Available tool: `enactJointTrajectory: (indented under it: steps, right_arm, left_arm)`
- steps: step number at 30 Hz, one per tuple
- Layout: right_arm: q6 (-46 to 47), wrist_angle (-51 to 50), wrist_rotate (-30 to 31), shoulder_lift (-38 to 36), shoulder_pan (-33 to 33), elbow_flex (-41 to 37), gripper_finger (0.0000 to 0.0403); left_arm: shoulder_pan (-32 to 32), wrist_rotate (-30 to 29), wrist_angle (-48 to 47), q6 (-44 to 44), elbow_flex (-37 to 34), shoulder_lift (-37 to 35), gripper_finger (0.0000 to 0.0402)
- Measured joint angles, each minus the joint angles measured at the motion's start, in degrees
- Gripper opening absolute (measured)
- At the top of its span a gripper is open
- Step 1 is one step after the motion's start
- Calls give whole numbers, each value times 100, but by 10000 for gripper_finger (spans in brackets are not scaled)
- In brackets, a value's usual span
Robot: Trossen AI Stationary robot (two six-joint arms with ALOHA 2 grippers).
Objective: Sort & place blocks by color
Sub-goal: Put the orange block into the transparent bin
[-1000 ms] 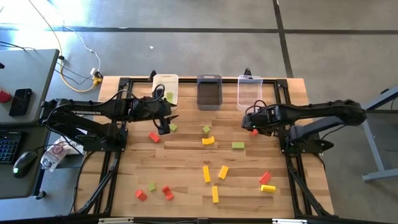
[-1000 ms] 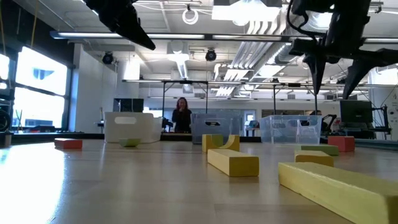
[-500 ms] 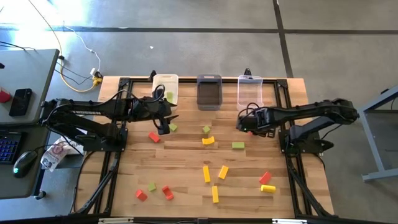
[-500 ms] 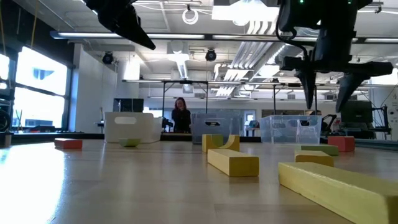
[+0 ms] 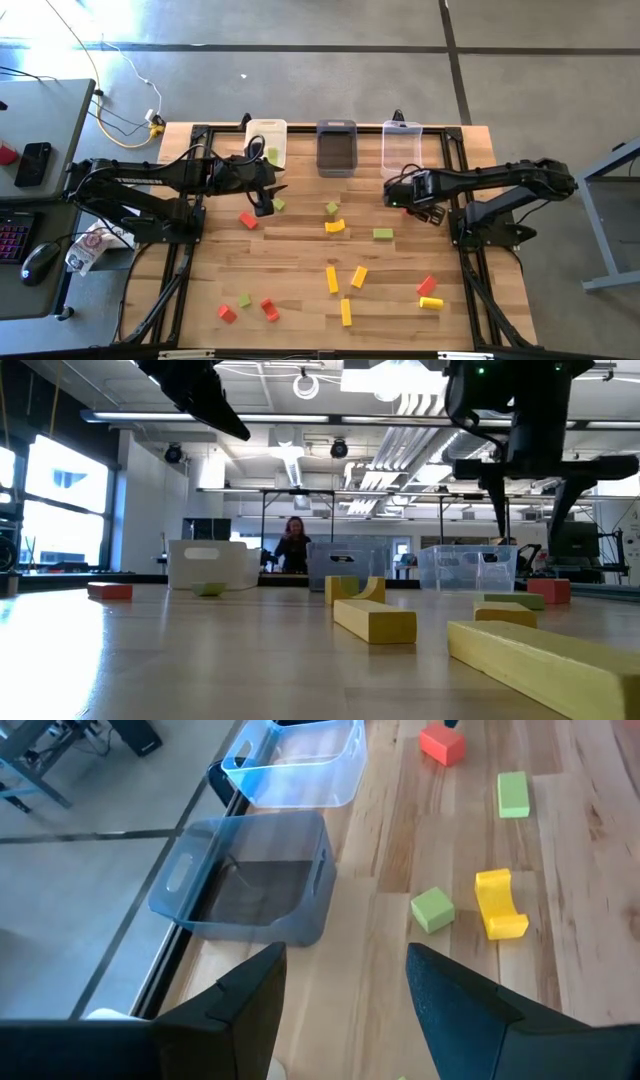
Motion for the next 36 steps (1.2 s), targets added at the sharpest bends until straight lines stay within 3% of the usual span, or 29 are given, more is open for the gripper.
enactJointTrajectory:
  steps: [7,13,36]
  right_arm:
    - [683,-693,-55,131,-6,0,232]
    - [698,-701,57,144,-251,0,232]
    - [-292,-313,-299,1381,-850,0,232]
  left_arm:
    - [2,-1,-11,0,0,1,195]
    - [86,-1,-11,85,0,4,195]
    - [190,1,-36,169,0,4,195]
